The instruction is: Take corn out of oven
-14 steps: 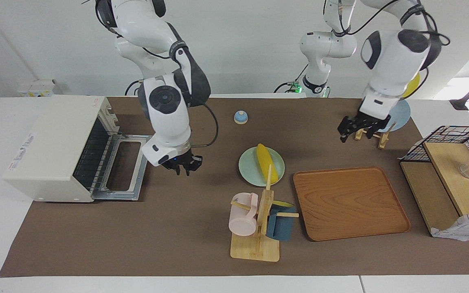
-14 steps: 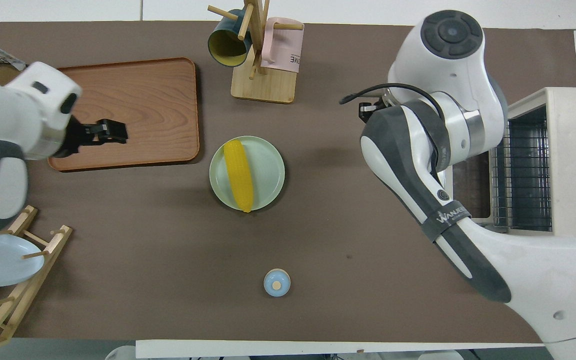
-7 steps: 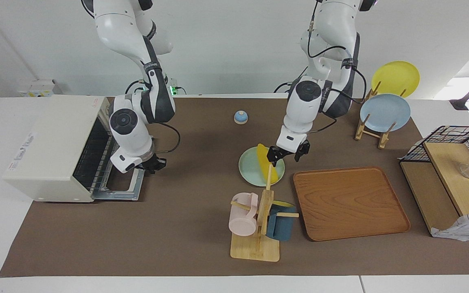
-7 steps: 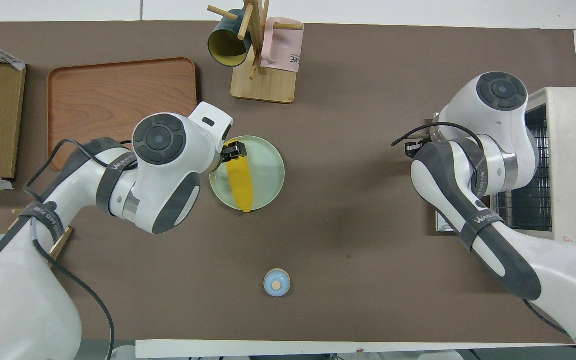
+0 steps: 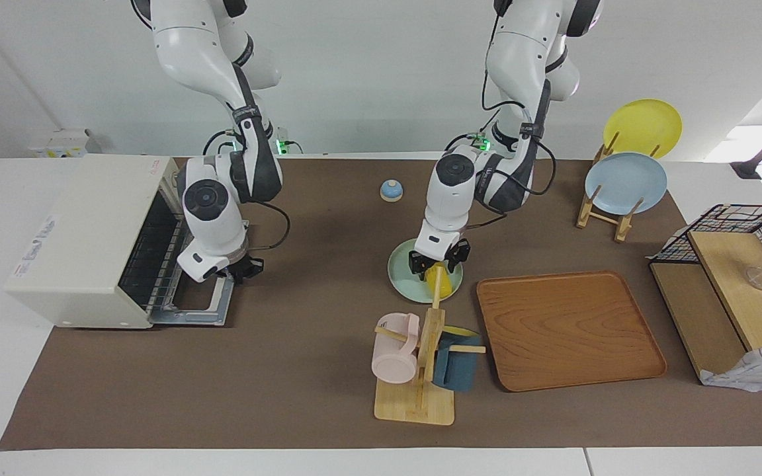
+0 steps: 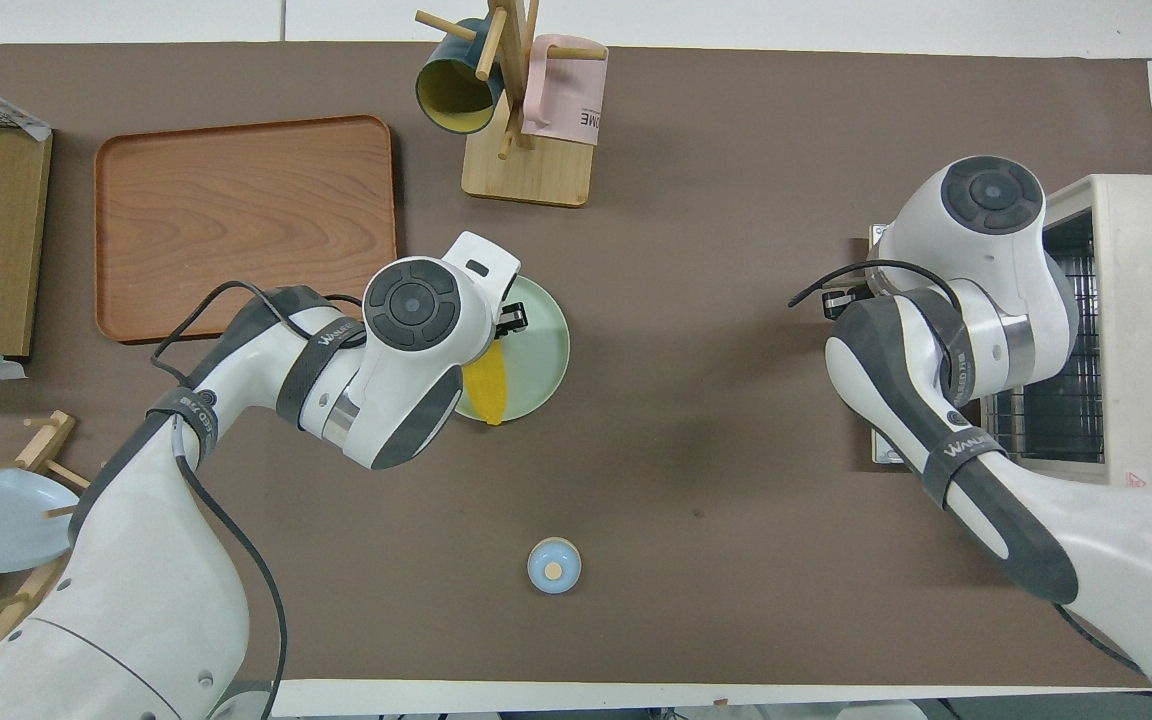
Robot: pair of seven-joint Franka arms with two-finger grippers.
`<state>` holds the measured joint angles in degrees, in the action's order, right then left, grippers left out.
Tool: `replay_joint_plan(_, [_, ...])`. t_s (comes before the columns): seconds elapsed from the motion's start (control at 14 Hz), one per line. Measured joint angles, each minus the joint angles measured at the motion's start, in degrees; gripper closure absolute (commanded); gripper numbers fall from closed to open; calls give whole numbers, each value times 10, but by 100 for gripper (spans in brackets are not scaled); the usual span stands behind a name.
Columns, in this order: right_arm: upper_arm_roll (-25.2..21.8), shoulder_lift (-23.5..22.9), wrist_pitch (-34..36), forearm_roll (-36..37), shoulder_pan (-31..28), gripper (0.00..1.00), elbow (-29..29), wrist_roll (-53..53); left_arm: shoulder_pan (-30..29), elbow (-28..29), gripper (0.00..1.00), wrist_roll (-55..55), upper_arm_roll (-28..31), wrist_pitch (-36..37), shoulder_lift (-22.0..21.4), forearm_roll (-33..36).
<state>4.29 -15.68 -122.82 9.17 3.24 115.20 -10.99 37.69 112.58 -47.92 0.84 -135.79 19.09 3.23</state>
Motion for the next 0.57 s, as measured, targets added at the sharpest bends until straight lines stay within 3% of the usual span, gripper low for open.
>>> replay_joint_plan(0.29, [8,1,5,39,2,94,-1,10,-47,-58,100,49,10,53,-5,31])
replay_joint_plan(0.57, [18,8,108,60,3,94,-62,54,-196,-63,98,264,14,36,9,32])
